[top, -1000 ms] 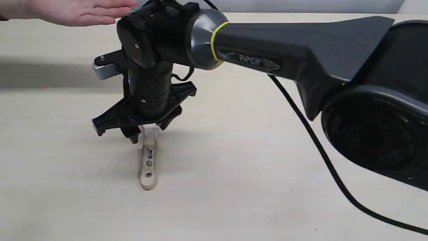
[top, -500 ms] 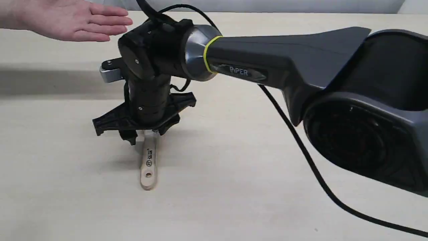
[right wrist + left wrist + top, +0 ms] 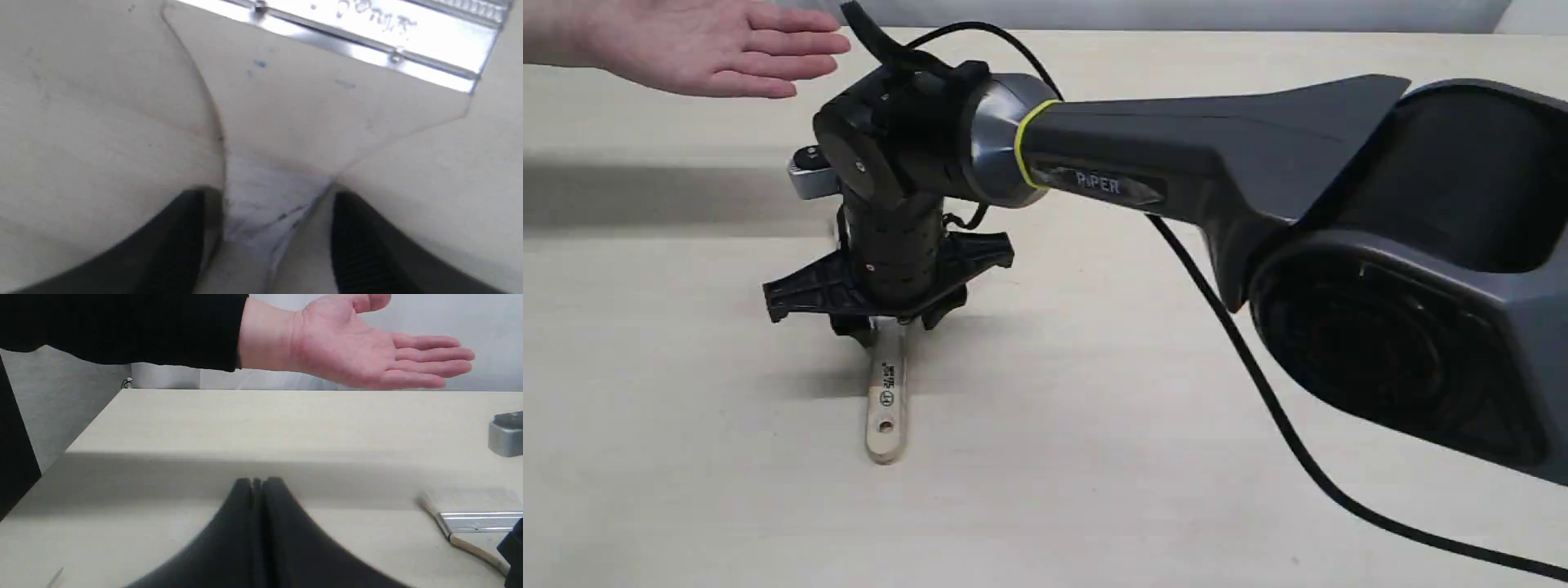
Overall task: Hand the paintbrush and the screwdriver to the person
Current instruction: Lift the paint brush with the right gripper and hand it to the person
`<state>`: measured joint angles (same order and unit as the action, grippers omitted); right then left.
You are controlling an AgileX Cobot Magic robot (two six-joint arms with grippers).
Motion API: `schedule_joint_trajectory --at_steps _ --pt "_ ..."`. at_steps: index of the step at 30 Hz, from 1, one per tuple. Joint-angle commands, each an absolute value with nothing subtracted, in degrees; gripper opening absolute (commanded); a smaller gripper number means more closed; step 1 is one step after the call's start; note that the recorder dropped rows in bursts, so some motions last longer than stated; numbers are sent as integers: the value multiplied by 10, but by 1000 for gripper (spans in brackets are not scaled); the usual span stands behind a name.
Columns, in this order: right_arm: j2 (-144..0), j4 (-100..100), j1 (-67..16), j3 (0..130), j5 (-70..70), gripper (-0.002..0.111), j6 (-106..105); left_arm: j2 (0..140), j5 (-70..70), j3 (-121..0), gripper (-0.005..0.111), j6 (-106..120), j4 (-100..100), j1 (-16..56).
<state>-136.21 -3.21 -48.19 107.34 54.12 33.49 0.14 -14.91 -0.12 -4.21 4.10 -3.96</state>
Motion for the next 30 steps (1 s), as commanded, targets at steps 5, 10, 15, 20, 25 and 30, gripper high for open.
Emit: schedule_joint_trajectory --at_steps 5,10,15,20,25,30 --pt "-1378 -35 -481 1072 538 41 348 0 -143 0 0 -43 38 -36" --pt "-1389 -33 -481 1072 538 37 341 0 -143 0 0 -43 38 -36" --pt "-1385 -39 -481 1072 543 7 315 0 -143 0 0 -43 40 -36" --pt "-1375 -57 -481 1072 560 4 303 0 -143 0 0 -43 40 -36" --pt "-1348 -52 -481 1072 561 4 272 0 -143 0 0 -43 40 -36" --pt "-1293 -38 -481 1072 603 4 226 0 -143 0 0 -43 40 -36"
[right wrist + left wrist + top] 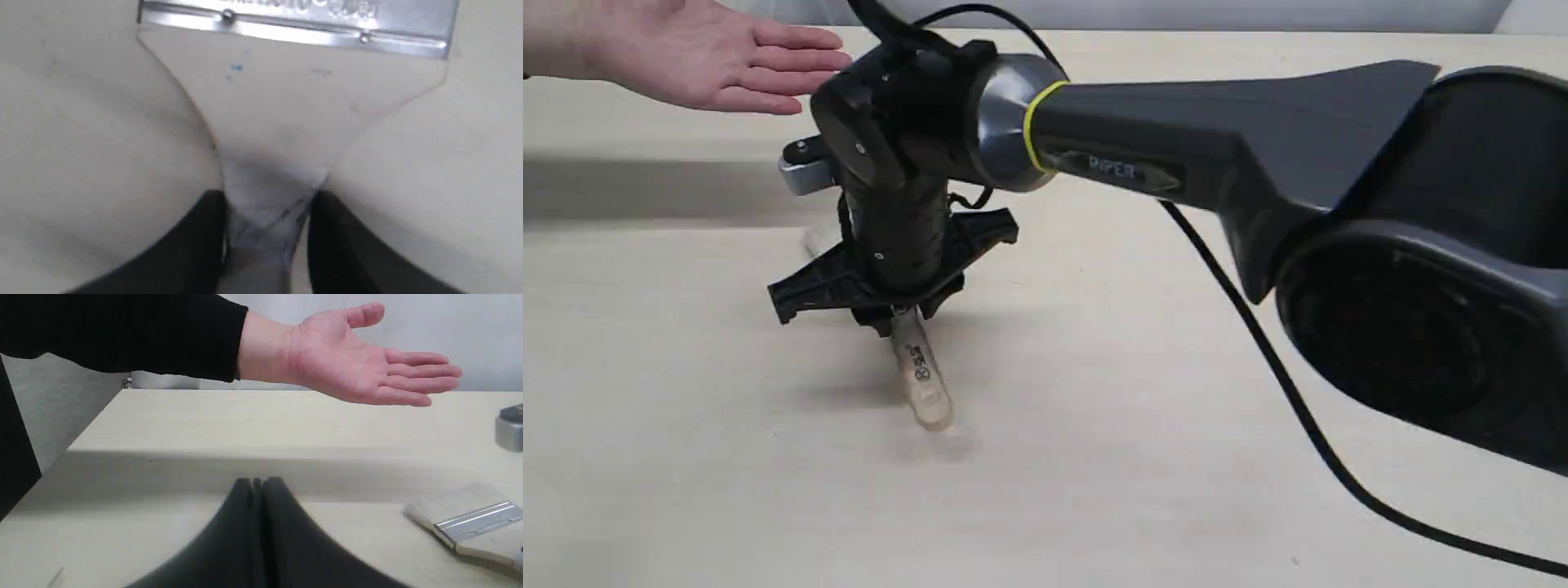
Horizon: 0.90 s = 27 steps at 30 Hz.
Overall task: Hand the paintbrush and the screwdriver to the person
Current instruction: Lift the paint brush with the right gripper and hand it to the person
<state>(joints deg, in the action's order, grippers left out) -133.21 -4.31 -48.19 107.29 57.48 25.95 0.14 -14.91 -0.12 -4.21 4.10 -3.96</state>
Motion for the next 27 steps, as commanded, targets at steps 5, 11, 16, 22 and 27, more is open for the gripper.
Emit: schedule_joint_trajectory --at_steps 5,11,16,22,27 --pt "-1234 -22 -496 1072 669 4 175 0 -143 0 0 -43 40 -36" --pt "-1163 -19 -532 1072 653 4 160 0 -143 0 0 -43 40 -36" --pt "-1118 0 -531 1073 563 4 160 0 -143 0 0 -43 38 -36" --pt "-1136 -7 -525 1114 506 4 137 0 -143 0 0 -43 38 -36" --pt "-1203 -11 -523 1187 501 4 126 0 -143 0 0 -43 38 -36"
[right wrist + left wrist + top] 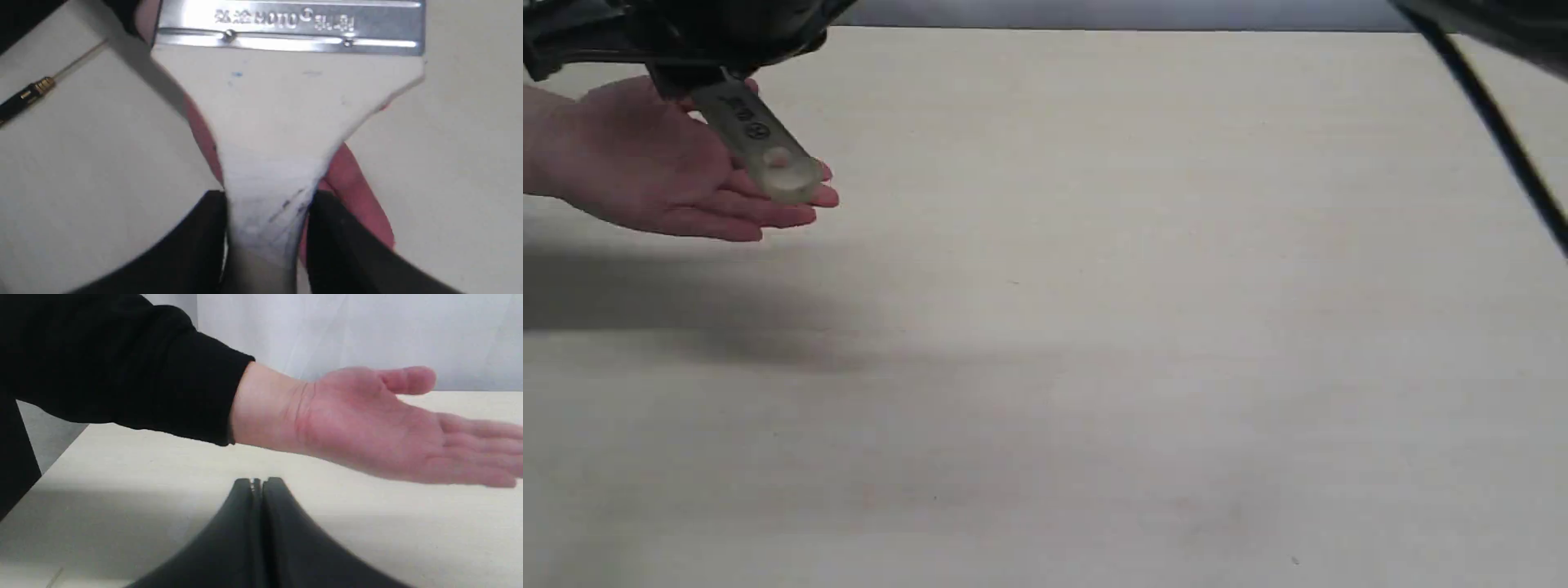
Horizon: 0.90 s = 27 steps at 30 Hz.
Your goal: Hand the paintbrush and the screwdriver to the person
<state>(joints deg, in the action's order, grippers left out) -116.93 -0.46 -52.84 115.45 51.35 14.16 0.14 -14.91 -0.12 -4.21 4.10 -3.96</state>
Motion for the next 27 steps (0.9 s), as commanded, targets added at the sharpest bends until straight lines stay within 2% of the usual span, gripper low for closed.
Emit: schedule_joint_trajectory --at_steps 1,5,12,18,24,26,27 --pt "-1213 -14 -523 1196 501 4 125 0 -143 0 0 -43 38 -36" --pt "-1263 -54 -521 1216 504 8 122 0 -143 0 0 -43 38 -36" --pt "-1293 -65 -518 1215 522 43 122 0 -143 0 0 -43 38 -36" --pt "-1266 -89 -518 1219 555 44 122 0 -143 0 0 -43 42 -36" --pt "-1183 -171 -518 1219 657 43 127 0 -143 0 0 -43 42 -36" --pt "-1152 -177 -518 1219 677 38 127 0 -143 0 0 -43 42 -36" --pt "-1130 -177 -518 1219 684 32 127 0 -143 0 0 -43 42 -36"
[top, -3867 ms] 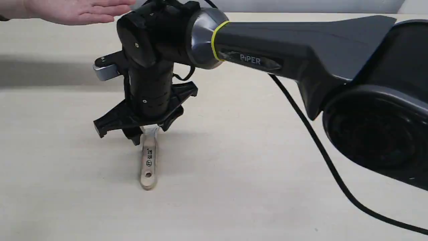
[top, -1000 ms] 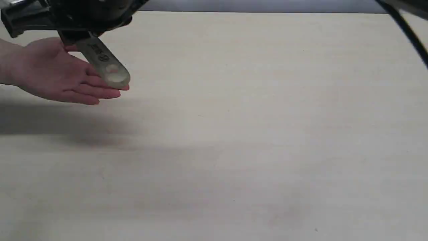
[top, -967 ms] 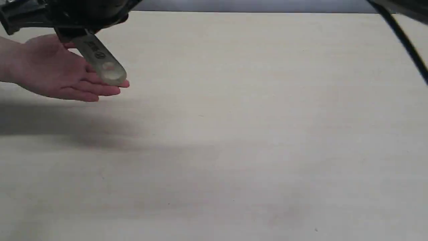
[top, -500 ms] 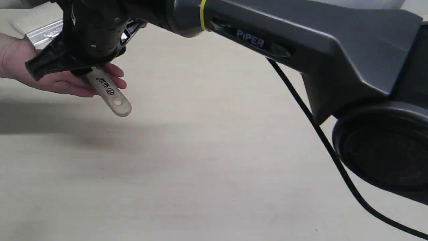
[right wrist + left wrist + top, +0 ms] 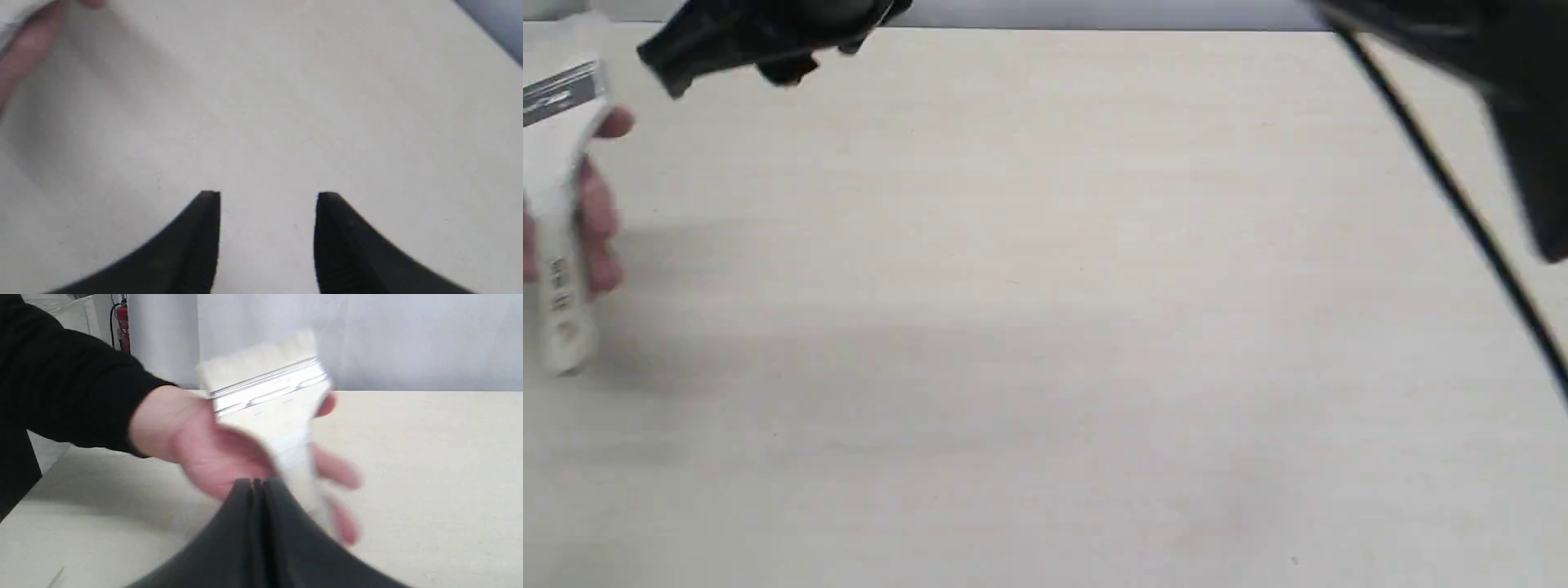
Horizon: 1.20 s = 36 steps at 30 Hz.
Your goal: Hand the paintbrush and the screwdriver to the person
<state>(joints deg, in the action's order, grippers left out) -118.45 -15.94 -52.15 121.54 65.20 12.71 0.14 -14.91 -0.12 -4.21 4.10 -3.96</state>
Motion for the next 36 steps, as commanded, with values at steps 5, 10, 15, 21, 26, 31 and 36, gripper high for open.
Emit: schedule_joint_trajectory --at_steps 5,10,15,21,26,31,36 --pt "-1043 -176 -518 1213 700 4 125 0 -143 0 0 -43 42 -36" --pt "-940 -186 -518 1169 700 4 90 0 -143 0 0 -43 42 -36" --pt "-848 -294 -518 1124 700 4 97 0 -143 0 0 -43 42 -36" --pt "-774 -371 -518 1123 700 4 114 0 -143 0 0 -43 39 -36" --pt "-722 -367 -518 1123 700 4 122 0 -143 0 0 -43 39 -36" --pt "-693 -364 -502 1106 700 4 128 0 -143 0 0 -43 39 -36" --pt "-601 -290 -386 955 605 4 128 0 -143 0 0 -43 39 -36"
